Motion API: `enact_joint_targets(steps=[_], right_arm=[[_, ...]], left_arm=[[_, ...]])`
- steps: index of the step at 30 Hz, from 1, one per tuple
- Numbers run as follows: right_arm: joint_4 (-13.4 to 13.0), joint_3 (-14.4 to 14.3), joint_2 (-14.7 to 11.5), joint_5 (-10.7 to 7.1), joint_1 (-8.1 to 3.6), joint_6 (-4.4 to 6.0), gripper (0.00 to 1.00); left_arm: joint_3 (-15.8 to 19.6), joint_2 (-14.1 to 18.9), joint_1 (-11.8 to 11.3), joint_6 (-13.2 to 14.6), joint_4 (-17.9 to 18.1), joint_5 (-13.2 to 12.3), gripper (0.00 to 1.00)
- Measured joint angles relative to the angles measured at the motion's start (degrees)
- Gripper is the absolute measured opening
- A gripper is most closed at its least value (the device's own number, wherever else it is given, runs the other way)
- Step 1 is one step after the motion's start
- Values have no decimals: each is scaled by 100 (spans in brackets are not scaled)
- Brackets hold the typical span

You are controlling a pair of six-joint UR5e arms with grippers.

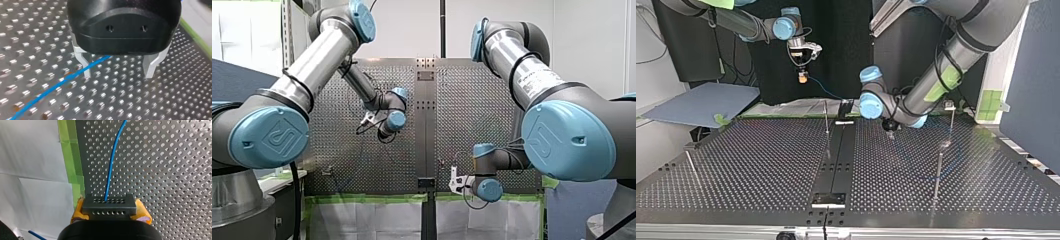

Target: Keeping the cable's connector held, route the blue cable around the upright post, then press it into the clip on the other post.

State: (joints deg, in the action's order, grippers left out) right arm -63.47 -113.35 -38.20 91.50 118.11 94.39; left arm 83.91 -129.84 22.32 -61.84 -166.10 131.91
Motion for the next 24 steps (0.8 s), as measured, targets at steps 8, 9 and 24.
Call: enact_joint_targets(steps=[8, 9, 24], right_arm=[[0, -1, -2, 1, 5, 2, 0], [0, 0, -1, 0, 5, 2, 0], [13, 0, -4, -2, 8, -6, 0]], left_arm=[[0, -101, 52, 6, 1, 45, 100], [0, -104, 59, 6, 0, 46, 100], [-1, -630, 269, -64, -124, 60, 100]])
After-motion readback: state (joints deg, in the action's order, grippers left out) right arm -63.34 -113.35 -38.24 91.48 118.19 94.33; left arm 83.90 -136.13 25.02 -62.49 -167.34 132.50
